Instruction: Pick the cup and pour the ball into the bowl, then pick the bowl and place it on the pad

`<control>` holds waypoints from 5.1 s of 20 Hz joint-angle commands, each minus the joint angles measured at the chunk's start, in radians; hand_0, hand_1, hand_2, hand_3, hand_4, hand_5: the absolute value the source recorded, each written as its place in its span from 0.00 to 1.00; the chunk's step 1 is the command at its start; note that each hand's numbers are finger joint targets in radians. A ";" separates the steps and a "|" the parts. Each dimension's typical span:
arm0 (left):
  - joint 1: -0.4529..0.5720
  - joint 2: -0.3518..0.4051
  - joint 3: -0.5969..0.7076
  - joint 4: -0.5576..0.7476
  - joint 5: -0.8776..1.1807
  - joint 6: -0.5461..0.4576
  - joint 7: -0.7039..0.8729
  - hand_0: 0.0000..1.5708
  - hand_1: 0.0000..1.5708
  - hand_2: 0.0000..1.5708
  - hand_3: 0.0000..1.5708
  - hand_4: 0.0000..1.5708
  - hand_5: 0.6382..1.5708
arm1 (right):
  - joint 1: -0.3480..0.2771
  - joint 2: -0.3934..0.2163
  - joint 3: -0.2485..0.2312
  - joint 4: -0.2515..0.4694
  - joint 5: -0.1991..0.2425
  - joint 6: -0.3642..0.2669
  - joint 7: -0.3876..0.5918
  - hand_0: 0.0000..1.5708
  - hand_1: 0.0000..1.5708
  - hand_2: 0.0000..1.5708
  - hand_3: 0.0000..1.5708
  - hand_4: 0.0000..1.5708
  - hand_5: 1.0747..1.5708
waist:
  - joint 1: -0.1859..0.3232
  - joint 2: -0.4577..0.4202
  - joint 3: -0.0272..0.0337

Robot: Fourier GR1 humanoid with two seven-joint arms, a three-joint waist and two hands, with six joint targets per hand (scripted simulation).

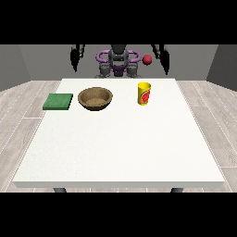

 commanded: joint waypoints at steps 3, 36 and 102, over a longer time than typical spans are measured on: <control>-0.012 0.039 0.008 -0.079 0.007 -0.015 0.060 0.00 0.00 0.00 0.00 0.00 0.95 | -0.007 -0.035 -0.013 -0.071 -0.007 0.005 0.069 0.00 0.00 0.00 0.00 0.00 0.99 | -0.005 -0.207 -0.0018; -0.261 0.015 0.039 0.225 0.033 -0.021 -0.408 0.00 0.00 0.00 0.00 0.00 0.65 | -0.278 -0.092 -0.227 0.243 -0.175 0.130 -0.221 0.00 0.00 0.00 0.00 0.00 0.98 | -0.033 0.200 -0.0047; -0.730 -0.111 -0.571 0.638 -1.091 0.409 0.314 0.36 0.36 1.00 1.00 0.58 1.00 | -0.361 -0.366 -0.392 0.943 -0.192 0.362 -0.463 0.00 0.00 0.00 0.00 0.00 0.93 | 0.001 -0.014 -0.0039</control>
